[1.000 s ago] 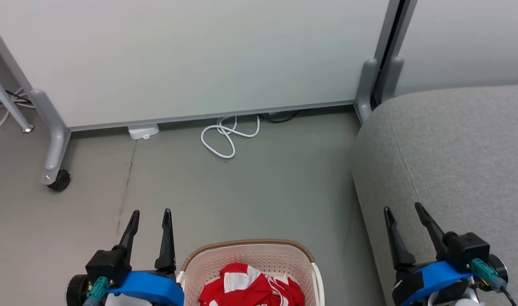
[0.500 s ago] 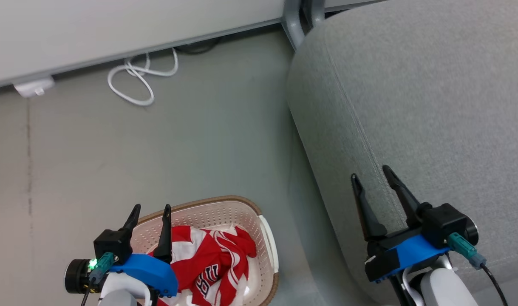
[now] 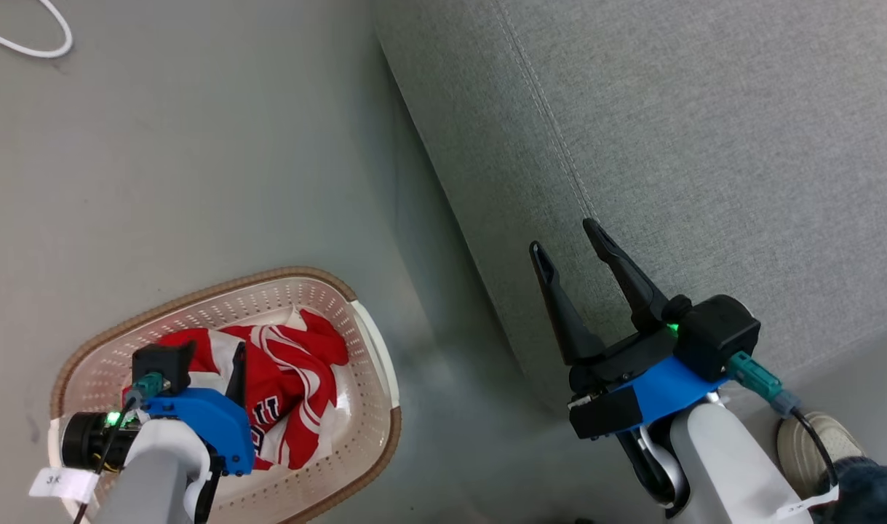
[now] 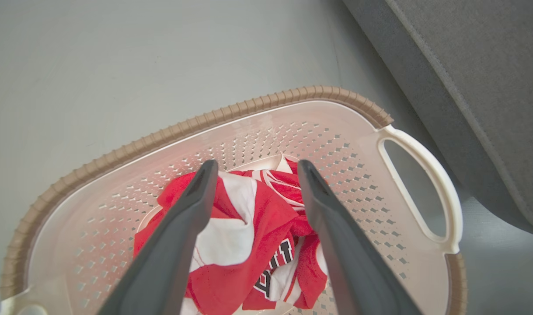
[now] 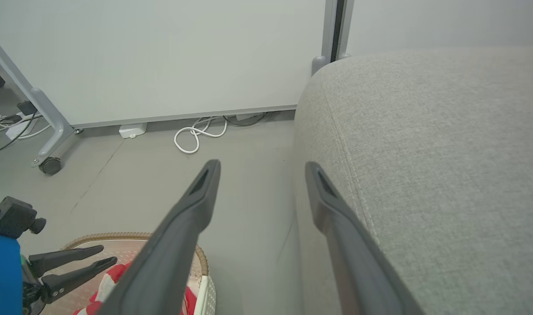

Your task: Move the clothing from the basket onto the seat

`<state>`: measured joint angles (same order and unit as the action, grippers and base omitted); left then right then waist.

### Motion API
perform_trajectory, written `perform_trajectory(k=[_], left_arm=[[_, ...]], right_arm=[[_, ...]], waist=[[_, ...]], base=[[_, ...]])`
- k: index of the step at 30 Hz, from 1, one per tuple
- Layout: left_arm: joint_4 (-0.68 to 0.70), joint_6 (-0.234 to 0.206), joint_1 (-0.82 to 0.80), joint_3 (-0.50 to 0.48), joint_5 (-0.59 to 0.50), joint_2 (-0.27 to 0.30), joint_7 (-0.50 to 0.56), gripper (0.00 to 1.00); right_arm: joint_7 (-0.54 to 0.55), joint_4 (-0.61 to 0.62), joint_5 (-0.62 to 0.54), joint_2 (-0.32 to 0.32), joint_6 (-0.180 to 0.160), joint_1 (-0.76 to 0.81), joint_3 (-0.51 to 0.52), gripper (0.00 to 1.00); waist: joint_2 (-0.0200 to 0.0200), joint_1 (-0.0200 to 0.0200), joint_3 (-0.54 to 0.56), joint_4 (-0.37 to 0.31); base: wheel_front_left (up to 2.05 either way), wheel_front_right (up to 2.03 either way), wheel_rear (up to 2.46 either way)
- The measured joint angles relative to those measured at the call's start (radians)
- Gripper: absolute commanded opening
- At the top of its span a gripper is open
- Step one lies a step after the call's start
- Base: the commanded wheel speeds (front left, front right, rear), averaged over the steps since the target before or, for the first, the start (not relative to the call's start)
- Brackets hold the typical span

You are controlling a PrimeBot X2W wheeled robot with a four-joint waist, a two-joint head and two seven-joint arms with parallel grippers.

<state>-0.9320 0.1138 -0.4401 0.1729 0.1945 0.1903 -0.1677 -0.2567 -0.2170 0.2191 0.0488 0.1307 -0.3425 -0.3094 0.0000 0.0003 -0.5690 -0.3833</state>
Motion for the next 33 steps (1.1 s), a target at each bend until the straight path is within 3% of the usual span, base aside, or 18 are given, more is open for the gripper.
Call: perform_trajectory(k=[14,24,25,26,27,28,33], left_arm=[[-0.172,-0.053,-0.131,0.001,-0.002,0.086,0.128,1.00],[-0.258,-0.077,-0.189,0.017,-0.002,0.103,0.249,1.00],[-0.263,-0.071,-0.194,0.020,-0.002,0.103,0.261,0.88],[-0.266,-0.065,-0.200,0.023,0.000,0.102,0.269,0.65],[-0.269,-0.060,-0.205,0.025,0.001,0.101,0.279,0.16],[-0.272,-0.056,-0.208,0.028,0.001,0.100,0.283,0.00],[-0.286,-0.034,-0.218,0.033,0.017,0.094,0.307,0.00]], right_arm=[[-0.006,0.051,0.077,0.000,0.000,-0.063,-0.013,1.00],[-0.006,0.067,0.104,0.000,0.000,-0.079,-0.021,1.00],[-0.006,0.068,0.107,0.000,0.000,-0.080,-0.022,1.00],[-0.006,0.068,0.108,0.000,0.000,-0.080,-0.023,1.00],[-0.006,0.068,0.109,0.000,0.000,-0.080,-0.023,1.00],[-0.006,0.068,0.109,0.000,0.000,-0.080,-0.023,1.00],[-0.006,0.067,0.112,0.000,0.000,-0.081,-0.016,1.00]], waist=[[0.0000,-0.0002,-0.164,-0.070],[0.0000,-0.0003,-0.221,-0.074],[0.0000,-0.0003,-0.223,-0.075],[0.0000,-0.0002,-0.224,-0.075],[0.0000,-0.0003,-0.226,-0.076],[0.0000,-0.0003,-0.227,-0.076],[0.0000,-0.0003,-0.226,-0.074]], base=[[0.00,0.00,0.00],[0.00,0.00,0.00],[0.00,0.00,0.00],[0.00,0.00,0.00],[0.00,0.00,0.00],[0.00,0.00,0.00],[0.00,0.00,0.00]])
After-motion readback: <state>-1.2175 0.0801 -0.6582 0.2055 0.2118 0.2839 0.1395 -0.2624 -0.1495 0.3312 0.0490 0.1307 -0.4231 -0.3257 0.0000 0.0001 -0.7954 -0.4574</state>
